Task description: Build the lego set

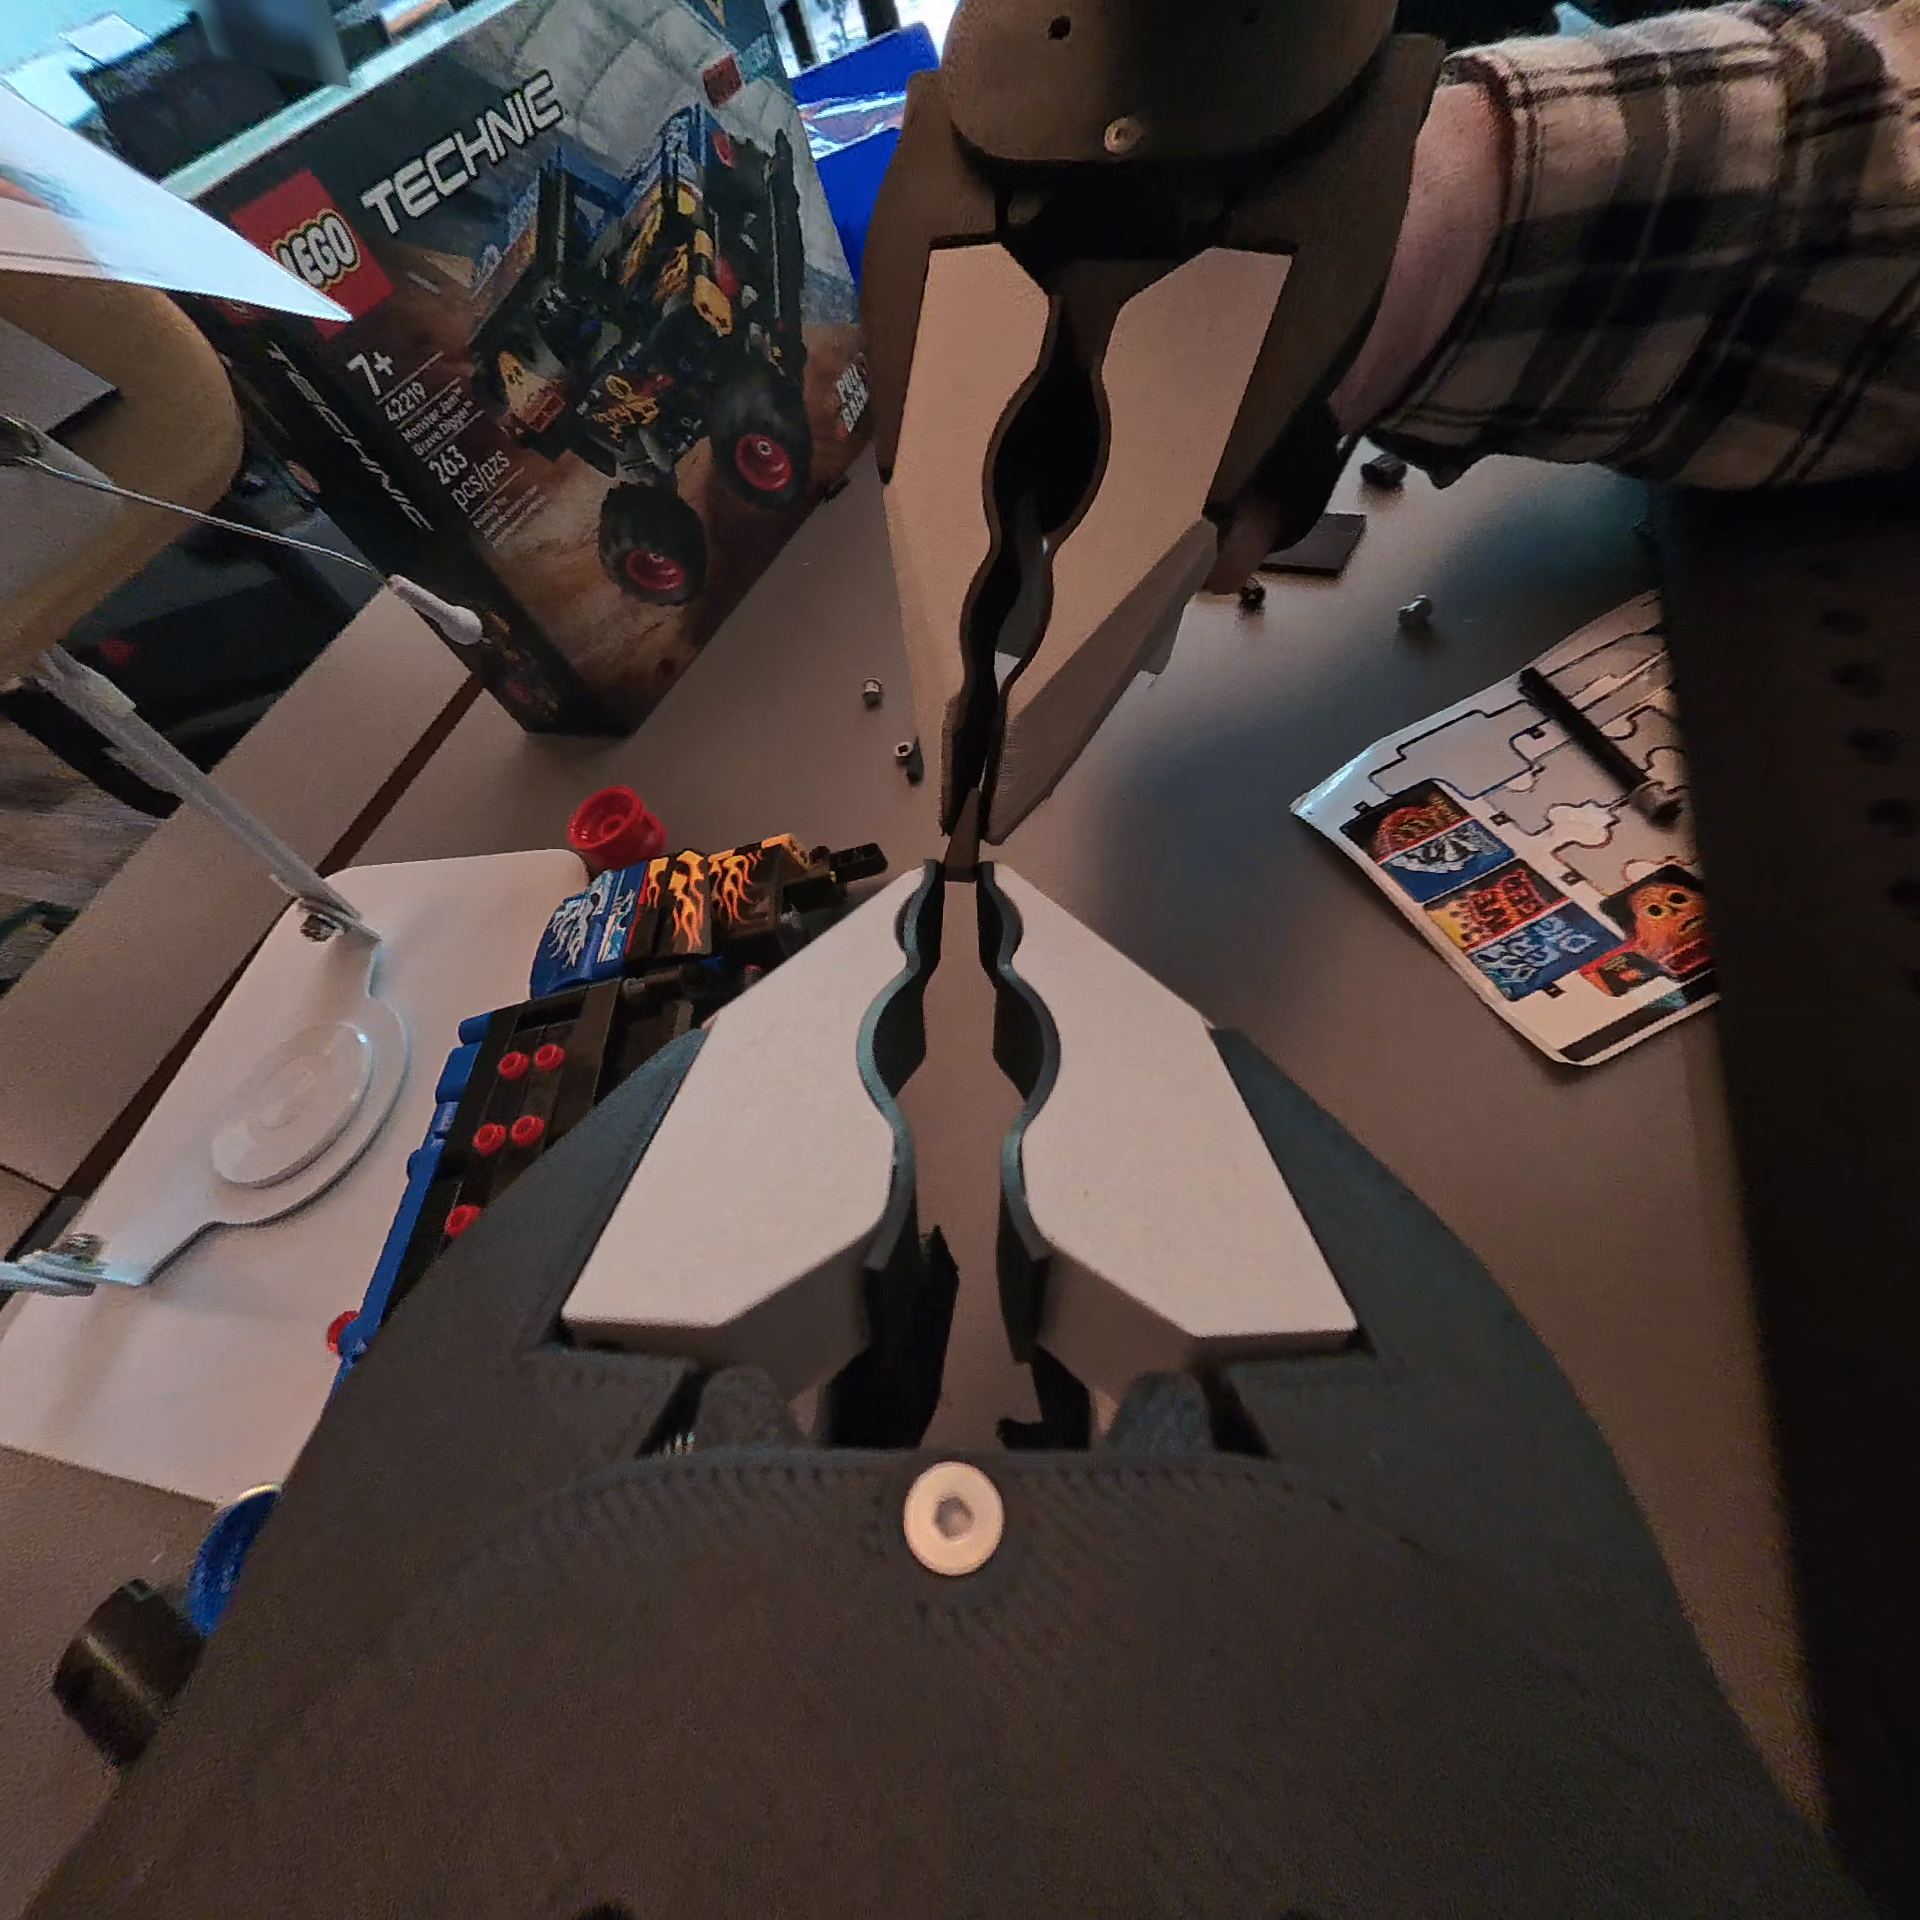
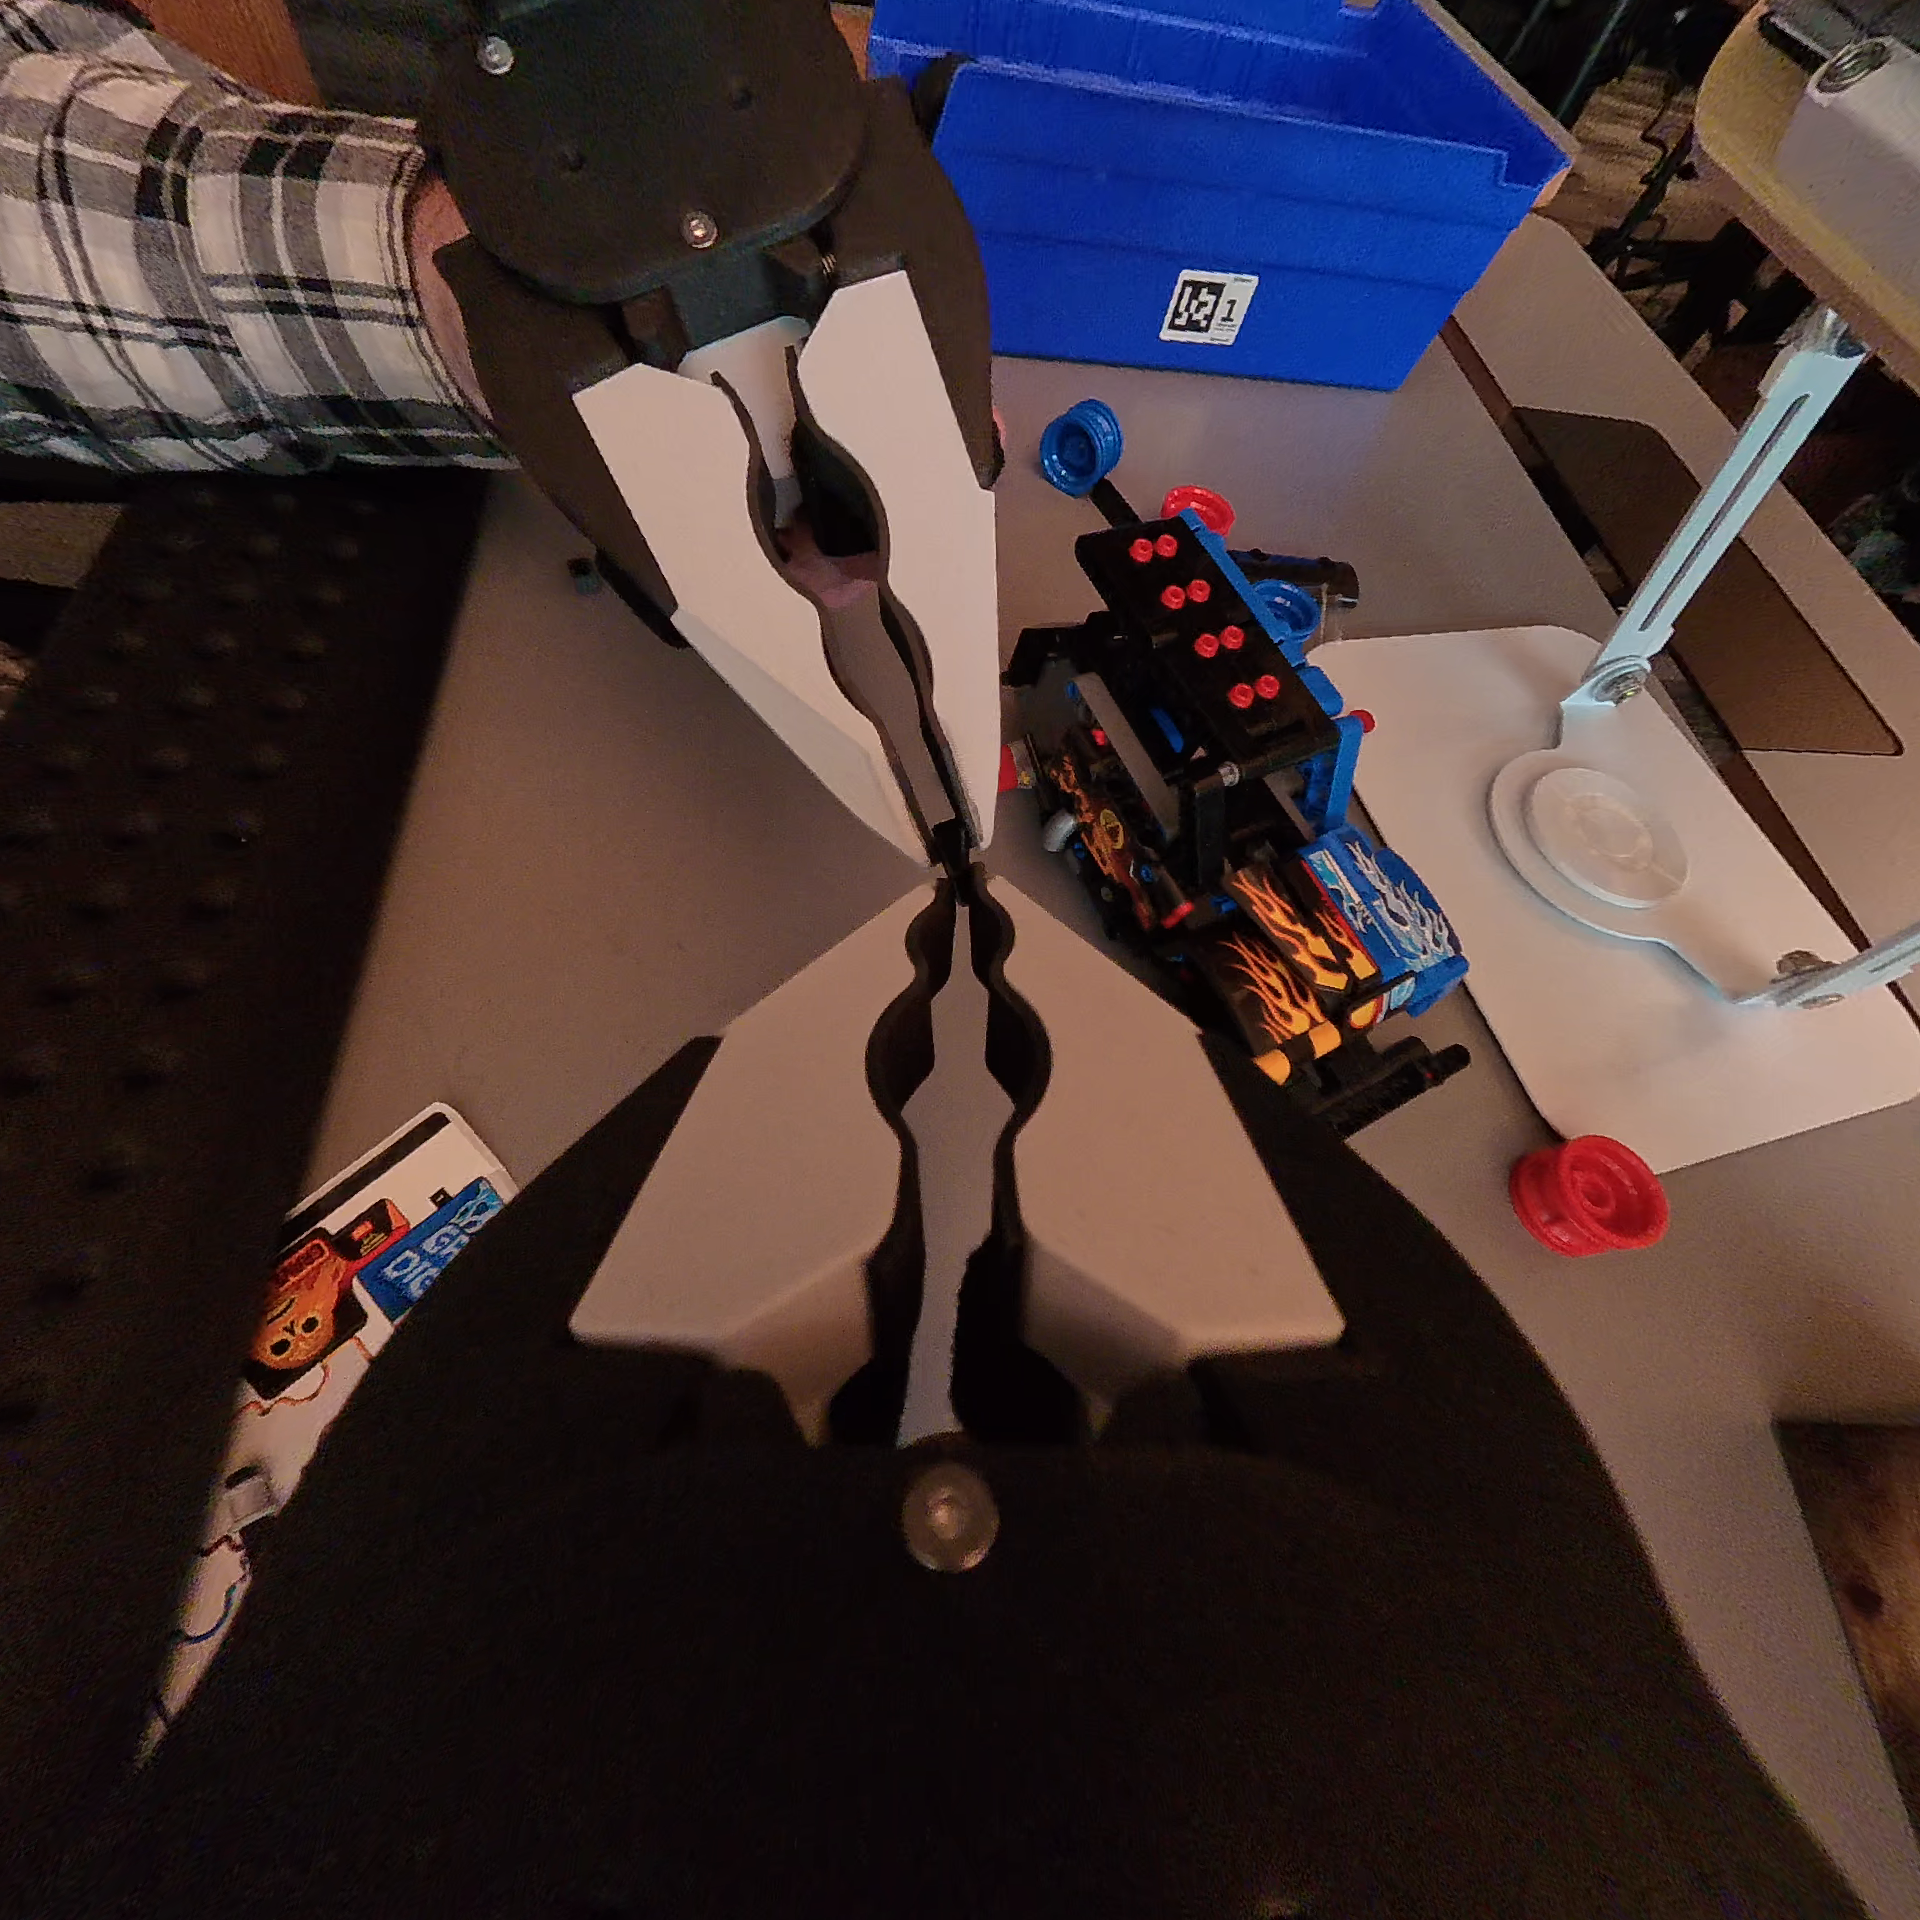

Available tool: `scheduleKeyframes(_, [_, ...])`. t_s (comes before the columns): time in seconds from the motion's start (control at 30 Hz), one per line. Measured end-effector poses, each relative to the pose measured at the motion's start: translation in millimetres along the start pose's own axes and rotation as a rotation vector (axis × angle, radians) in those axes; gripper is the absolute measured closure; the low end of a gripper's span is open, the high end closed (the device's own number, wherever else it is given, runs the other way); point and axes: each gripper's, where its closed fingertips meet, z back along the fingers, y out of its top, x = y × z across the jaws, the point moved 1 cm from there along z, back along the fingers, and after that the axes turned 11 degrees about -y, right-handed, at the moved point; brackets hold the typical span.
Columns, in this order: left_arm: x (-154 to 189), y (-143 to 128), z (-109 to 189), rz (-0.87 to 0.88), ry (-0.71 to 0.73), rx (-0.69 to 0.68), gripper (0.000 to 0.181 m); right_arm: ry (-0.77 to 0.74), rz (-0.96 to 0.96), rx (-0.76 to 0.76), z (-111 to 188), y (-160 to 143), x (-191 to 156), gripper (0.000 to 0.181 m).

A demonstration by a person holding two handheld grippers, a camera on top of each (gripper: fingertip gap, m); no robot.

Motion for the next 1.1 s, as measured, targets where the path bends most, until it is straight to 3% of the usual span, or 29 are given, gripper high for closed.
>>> scheduleKeyframes(0.2, [-5.8, -0.2, 0.5, -0.152, 0.108, -0.069, 0.176, -0.057, 0.047, -0.009, -2.2, -2.0, 5.0, 0.18])
scheduleKeyframes(0.3, [-10.7, -7.0, 1.8, -0.308, 0.19, -0.219, 0.176, -0.126, 0.116, -0.008, 2.4, 0.9, 11.7, 0.174])
scheduleKeyframes(0.47, [-11.5, -5.5, 0.4, -0.419, 0.213, -0.335, 0.176, -0.207, 0.262, -0.055, -2.9, 0.9, 10.0, 0.178])
scheduleKeyframes(0.63, [-17.6, -6.1, -2.6, -0.446, 0.208, -0.416, 0.177, -0.247, 0.26, -0.092, -11.2, -6.4, 15.8, 0.181])
scheduleKeyframes(0.83, [-28.1, -10.1, -4.0, -0.426, 0.202, -0.453, 0.177, -0.168, 0.077, -0.049, -10.7, -9.0, 18.9, 0.181])
scheduleKeyframes(1.1, [-25.5, -11.5, -8.4, -0.456, 0.157, -0.488, 0.176, -0.265, 0.21, -0.084, -16.2, -8.2, 22.0, 0.181])
